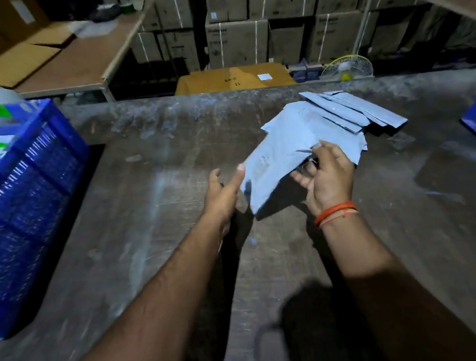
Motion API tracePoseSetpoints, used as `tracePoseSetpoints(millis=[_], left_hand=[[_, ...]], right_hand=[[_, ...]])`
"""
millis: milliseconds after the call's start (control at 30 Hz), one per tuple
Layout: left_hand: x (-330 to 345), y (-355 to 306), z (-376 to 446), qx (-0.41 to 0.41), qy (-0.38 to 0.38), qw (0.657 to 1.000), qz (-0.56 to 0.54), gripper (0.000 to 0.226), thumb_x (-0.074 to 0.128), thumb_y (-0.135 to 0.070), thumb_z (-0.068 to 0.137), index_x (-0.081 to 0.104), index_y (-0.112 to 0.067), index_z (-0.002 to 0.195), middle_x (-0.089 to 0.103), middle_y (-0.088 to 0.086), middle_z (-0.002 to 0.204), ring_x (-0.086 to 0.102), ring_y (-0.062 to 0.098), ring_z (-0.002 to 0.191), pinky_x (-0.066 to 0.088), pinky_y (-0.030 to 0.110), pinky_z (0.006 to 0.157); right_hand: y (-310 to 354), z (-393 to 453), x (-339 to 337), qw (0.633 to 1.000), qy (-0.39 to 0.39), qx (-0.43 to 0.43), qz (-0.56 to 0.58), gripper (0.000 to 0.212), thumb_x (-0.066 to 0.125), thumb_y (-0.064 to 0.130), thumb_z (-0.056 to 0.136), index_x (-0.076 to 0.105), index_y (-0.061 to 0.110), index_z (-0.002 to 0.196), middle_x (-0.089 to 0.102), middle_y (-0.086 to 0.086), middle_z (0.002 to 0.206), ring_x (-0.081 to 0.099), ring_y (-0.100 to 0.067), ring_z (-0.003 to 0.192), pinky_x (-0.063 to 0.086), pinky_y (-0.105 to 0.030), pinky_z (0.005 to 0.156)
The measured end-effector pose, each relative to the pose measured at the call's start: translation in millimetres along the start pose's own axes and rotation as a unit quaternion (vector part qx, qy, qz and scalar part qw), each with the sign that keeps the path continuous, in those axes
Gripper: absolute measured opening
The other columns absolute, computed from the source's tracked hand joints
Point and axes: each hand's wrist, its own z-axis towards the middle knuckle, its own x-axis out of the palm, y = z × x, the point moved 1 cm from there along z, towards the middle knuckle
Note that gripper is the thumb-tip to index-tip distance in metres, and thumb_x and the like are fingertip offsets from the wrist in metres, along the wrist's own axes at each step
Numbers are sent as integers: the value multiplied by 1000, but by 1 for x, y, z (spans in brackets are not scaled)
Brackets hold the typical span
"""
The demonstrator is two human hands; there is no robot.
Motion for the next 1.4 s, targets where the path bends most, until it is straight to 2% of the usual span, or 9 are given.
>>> tracePoseSetpoints(millis=[67,200,367,533,833,1000,1133,1267,1400], left_hand=[[-1,-4,-6,5,33,995,-89,60,75,-53,84,51,-25,132,70,3,122,72,19,95,61,36,78],[-10,4,-10,22,11,992,-126,54,78,-15,82,51,-23,128,72,3,117,72,28,102,60,55,84],[-39,28,-19,52,-15,997,58,56,74,-20,68,54,-55,107,72,0,108,73,26,92,61,51,80],[-59,62,-34,48,-29,952,300,44,74,-19,81,56,-27,121,71,-5,106,68,20,88,50,26,70],[-75,47,-70,21,-45,886,461,62,74,-22,70,47,-21,126,68,6,106,66,32,99,45,29,69],[-75,50,-98,-73,159,888,426,32,73,-39,73,68,-12,88,75,3,66,74,20,63,63,38,75],[-67,37,-94,20,107,825,555,35,63,-49,69,76,-20,84,74,-2,74,72,20,72,59,30,69],[-56,40,-93,69,86,818,565,23,66,-38,72,74,-21,86,72,0,80,68,23,79,47,25,60],[-33,51,-105,74,141,810,565,23,70,-33,68,71,-17,84,70,0,80,67,22,79,48,26,60]], right_hand=[[-5,-13,-5,996,-18,61,64,17,52,11,98,61,20,87,68,0,79,67,-16,72,60,-45,69],[-26,-33,-27,984,-79,134,92,14,50,7,96,58,17,90,68,-8,87,69,-21,75,60,-42,65],[-50,-54,-75,948,-107,56,-293,16,59,9,77,60,20,89,72,-9,84,65,-17,63,57,-34,59],[-59,-85,-102,839,-42,12,-543,22,61,6,76,66,17,94,72,4,73,65,-13,69,42,-24,60],[-66,-83,-95,860,-28,-6,-509,31,62,1,80,66,14,107,70,-1,83,65,-18,77,47,-26,71],[-59,-55,-82,926,71,-4,-370,61,57,-9,92,39,11,146,50,-3,140,55,-10,121,43,-30,107],[-53,-61,-89,855,9,-62,-515,40,64,5,86,62,12,126,67,-8,122,66,-18,107,50,-32,99],[-60,-93,-100,762,-18,-73,-643,37,67,13,79,67,9,116,67,-14,110,63,-31,103,44,-31,93],[-67,-107,-108,750,22,-48,-659,37,67,16,78,67,11,115,71,-10,102,63,-28,101,46,-31,91]])
